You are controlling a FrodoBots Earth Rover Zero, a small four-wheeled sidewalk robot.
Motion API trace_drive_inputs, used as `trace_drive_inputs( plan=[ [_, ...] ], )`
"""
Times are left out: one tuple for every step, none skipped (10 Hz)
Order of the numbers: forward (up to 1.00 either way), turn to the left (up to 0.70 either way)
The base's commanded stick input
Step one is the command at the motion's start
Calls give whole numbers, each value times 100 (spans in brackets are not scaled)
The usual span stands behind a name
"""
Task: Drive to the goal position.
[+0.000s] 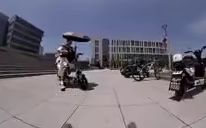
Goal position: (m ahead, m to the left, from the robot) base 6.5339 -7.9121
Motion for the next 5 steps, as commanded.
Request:
trace_drive_inputs(
  plan=[
    [45,0],
    [45,0],
    [45,0],
    [45,0],
    [45,0]
  ],
)
